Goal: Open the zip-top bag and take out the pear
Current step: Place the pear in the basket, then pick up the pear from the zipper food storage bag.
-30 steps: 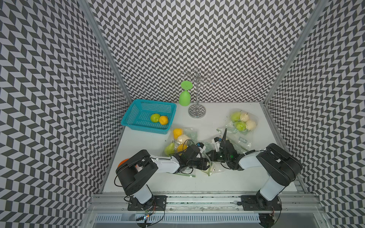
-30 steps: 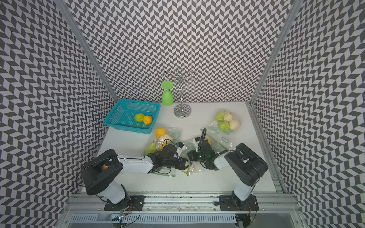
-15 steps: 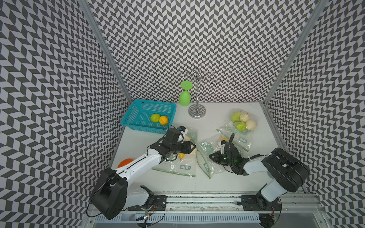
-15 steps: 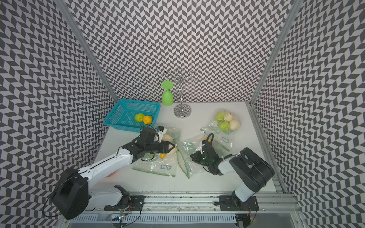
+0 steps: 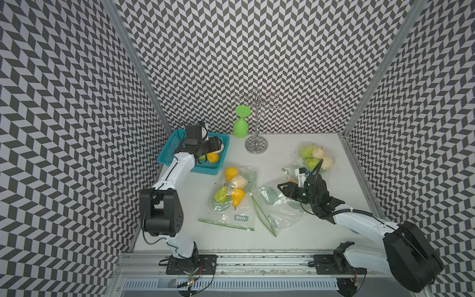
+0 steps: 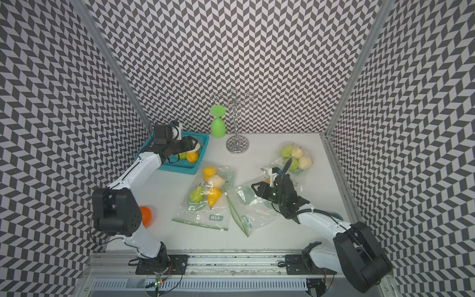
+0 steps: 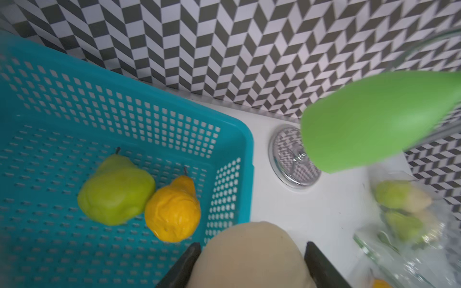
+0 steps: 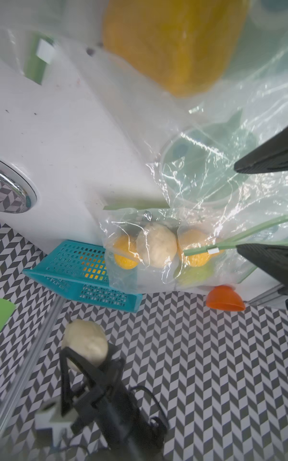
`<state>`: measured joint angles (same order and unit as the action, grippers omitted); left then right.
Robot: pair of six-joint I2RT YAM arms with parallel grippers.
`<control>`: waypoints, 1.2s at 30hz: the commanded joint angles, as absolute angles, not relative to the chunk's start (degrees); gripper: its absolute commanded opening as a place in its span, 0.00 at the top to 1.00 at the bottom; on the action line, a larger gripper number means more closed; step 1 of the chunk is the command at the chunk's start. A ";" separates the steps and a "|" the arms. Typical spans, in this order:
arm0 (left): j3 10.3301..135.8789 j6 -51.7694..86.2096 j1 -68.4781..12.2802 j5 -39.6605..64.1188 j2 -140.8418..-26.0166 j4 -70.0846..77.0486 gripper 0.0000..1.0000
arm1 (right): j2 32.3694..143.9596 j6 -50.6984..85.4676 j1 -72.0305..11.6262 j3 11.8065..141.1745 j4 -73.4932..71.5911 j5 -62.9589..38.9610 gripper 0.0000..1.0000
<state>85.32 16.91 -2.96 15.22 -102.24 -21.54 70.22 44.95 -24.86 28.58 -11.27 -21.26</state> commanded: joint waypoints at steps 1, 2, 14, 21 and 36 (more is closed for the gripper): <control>95.68 14.97 -1.60 17.01 -111.35 -25.13 0.22 | 68.31 36.19 -20.10 29.48 -4.02 -25.91 0.44; 98.79 14.89 -1.49 16.95 -113.65 -26.57 0.20 | 67.91 34.36 -18.00 29.50 -3.02 -27.20 0.42; 77.20 20.88 -6.99 25.95 -86.75 -19.88 0.16 | 73.71 22.52 -2.91 39.14 5.41 -26.72 0.38; 44.82 33.81 -22.07 30.31 -65.63 -9.89 0.43 | 83.87 20.28 -3.01 45.17 2.71 -32.32 0.43; 27.09 49.07 -48.00 22.08 -70.79 8.70 0.82 | 93.13 24.31 -7.85 43.50 -4.63 -29.42 0.75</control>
